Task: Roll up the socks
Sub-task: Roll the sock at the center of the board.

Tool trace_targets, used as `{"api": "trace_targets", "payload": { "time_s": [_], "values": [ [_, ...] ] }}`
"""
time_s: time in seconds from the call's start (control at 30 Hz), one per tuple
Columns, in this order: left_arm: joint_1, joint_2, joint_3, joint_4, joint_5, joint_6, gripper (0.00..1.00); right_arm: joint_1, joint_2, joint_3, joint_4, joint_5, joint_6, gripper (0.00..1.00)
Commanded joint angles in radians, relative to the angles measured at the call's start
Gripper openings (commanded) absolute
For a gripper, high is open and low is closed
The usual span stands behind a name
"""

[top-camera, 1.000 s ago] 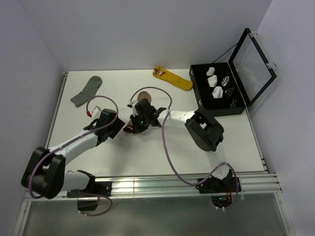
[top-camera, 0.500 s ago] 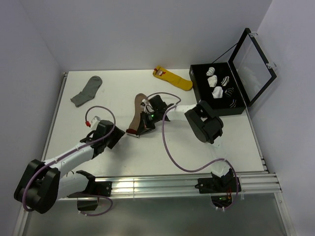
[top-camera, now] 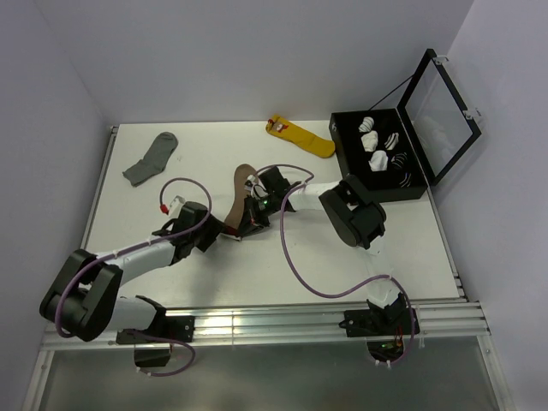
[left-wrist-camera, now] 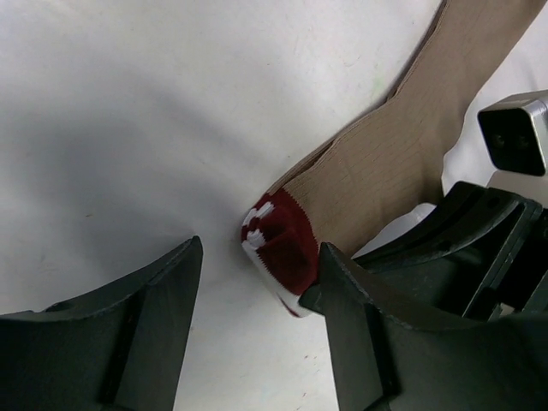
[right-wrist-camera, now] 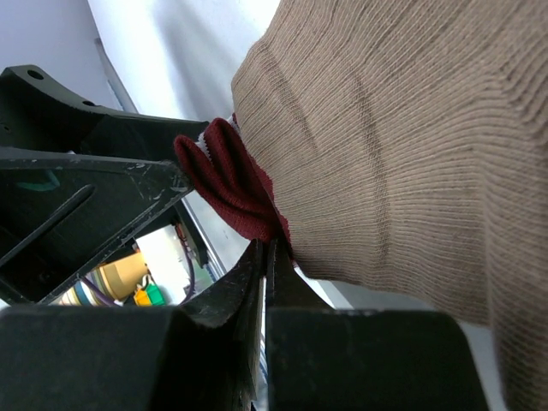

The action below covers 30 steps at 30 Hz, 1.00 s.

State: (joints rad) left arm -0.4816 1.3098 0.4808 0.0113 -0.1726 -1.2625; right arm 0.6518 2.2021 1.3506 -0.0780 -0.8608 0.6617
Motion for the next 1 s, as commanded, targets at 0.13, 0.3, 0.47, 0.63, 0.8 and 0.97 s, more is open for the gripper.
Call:
{"api": "trace_targets", "payload": {
  "time_s": [0.13, 0.3, 0.47, 0.63, 0.8, 0.97],
  "values": [
    [-0.018, 0.063, 0.047, -0.042, -0.007, -0.046, 0.56, -0.009, 0.039, -0.019, -0.003, 0.046, 0.001, 0.0],
    [-0.026, 0.048, 0.027, -0.056, -0.018, -0.063, 0.54, -0.017, 0.042, -0.041, 0.04, 0.034, 0.032, 0.0],
    [-0.032, -0.022, -0.025, -0.022, -0.04, -0.083, 0.66, -0.018, 0.045, -0.047, 0.057, 0.028, 0.042, 0.0],
    [-0.032, -0.092, -0.093, 0.068, -0.067, -0.089, 0.73, -0.018, 0.045, -0.053, 0.066, 0.022, 0.049, 0.0],
    [-0.032, -0.072, -0.117, 0.137, -0.044, -0.081, 0.63, -0.018, 0.047, -0.057, 0.075, 0.013, 0.061, 0.0],
    [-0.032, -0.035, -0.151, 0.208, -0.041, -0.09, 0.54, -0.02, 0.047, -0.061, 0.075, 0.008, 0.067, 0.0]
  ]
}}
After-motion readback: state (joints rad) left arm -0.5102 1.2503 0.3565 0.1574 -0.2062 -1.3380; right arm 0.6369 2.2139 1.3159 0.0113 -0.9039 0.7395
